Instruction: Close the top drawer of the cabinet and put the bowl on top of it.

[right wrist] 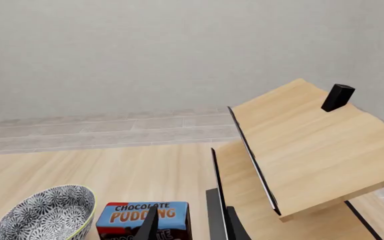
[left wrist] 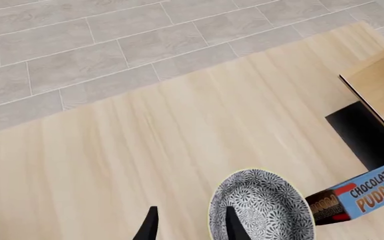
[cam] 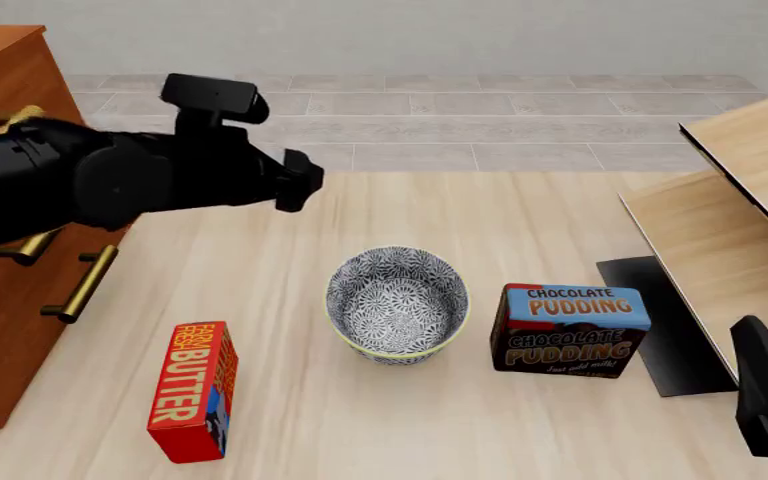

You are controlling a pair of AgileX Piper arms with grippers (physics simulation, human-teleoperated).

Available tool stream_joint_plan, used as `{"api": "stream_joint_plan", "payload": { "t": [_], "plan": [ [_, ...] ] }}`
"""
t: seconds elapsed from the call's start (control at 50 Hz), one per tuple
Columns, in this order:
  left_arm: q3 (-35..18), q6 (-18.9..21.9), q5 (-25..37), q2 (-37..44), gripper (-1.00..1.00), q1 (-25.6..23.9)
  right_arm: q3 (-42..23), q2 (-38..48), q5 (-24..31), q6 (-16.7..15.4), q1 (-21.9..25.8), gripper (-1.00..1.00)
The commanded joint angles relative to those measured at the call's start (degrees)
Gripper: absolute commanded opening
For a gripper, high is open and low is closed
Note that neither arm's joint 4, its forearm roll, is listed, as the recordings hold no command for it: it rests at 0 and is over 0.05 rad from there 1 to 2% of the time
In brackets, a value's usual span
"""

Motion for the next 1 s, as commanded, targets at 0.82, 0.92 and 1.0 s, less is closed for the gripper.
{"api": "stream_joint_plan", "payload": {
  "t": [0.82,0.92,1.0],
  "plan": [
    [3.7,-5.4,-7.5,8.3,1.00,-3.4,0.1,0.0,0.0,-0.2,-0.2,1.00],
    [4.3,-5.9,-8.1,9.0,1.00,-3.6,0.0,0.0,0.1,-0.2,-0.1,1.00],
    [4.5,-6.2,-8.4,9.3,1.00,-3.8,0.1,0.0,0.0,-0.3,0.0,1.00]
  ]
}}
